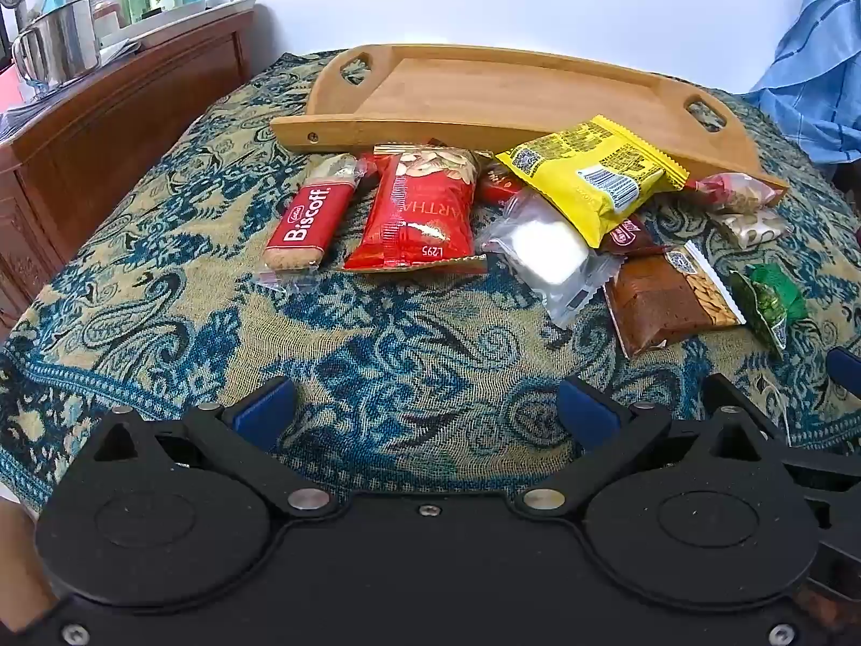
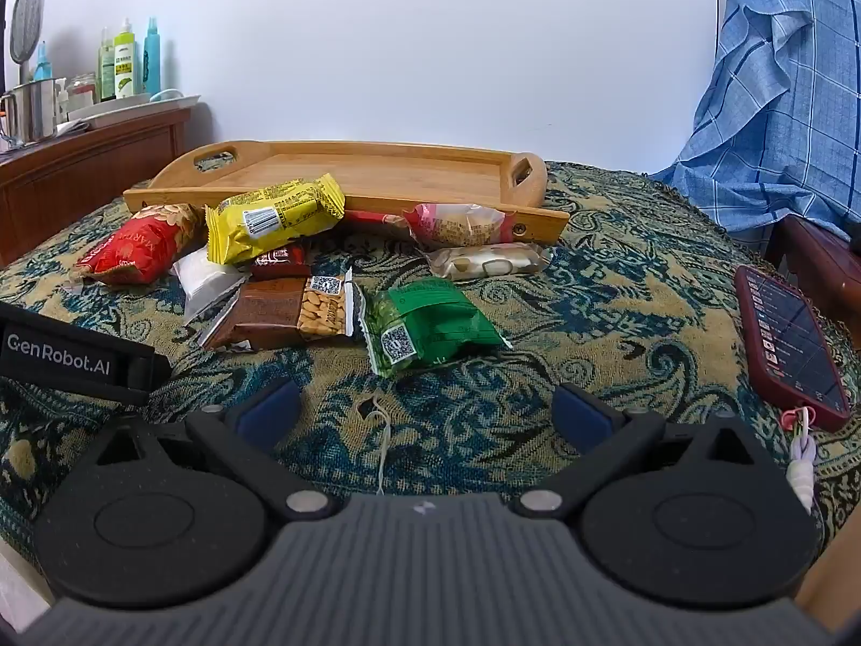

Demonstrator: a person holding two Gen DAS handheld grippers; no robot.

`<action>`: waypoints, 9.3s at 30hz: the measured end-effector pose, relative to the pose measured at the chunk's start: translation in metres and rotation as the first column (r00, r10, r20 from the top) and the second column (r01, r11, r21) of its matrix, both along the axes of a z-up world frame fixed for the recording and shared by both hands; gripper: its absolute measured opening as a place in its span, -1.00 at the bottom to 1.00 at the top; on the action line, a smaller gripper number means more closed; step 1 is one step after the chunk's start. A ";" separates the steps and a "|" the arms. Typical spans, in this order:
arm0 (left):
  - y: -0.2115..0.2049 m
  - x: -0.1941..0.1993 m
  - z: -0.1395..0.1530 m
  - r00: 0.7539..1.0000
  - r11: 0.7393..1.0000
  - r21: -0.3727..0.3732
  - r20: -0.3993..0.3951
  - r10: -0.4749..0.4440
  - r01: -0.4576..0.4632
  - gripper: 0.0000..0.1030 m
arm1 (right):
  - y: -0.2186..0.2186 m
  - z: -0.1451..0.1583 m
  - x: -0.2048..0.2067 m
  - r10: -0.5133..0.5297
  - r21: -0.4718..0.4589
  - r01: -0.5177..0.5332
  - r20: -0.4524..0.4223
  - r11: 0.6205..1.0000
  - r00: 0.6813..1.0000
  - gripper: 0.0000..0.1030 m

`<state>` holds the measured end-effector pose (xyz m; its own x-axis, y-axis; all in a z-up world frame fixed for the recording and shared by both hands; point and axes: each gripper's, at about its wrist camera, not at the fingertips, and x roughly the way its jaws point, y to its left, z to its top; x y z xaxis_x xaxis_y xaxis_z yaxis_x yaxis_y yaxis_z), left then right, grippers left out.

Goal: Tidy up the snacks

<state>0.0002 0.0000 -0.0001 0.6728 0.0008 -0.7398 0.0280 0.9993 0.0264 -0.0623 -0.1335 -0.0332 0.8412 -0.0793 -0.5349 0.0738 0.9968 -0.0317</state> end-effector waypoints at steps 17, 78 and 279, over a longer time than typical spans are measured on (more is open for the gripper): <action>0.000 0.000 0.000 1.000 1.000 -0.001 -0.009 0.000 0.000 1.00 | 0.001 0.000 0.001 0.000 -0.003 0.000 0.000 1.000 1.000 1.00; 0.000 0.000 0.000 1.000 1.000 0.000 -0.012 0.000 0.000 1.00 | 0.001 0.000 0.001 0.000 -0.008 0.000 0.001 1.000 1.000 1.00; -0.055 0.084 0.049 0.944 0.967 0.052 0.209 -0.255 0.250 0.90 | -0.102 0.070 0.132 0.091 0.304 -0.096 0.030 0.948 0.995 0.74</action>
<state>0.0843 -0.0555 0.0494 0.7944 -0.1731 -0.5822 0.2702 0.9592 0.0835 0.0699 -0.2353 0.0369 0.8451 0.1649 -0.5086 -0.0218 0.9611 0.2754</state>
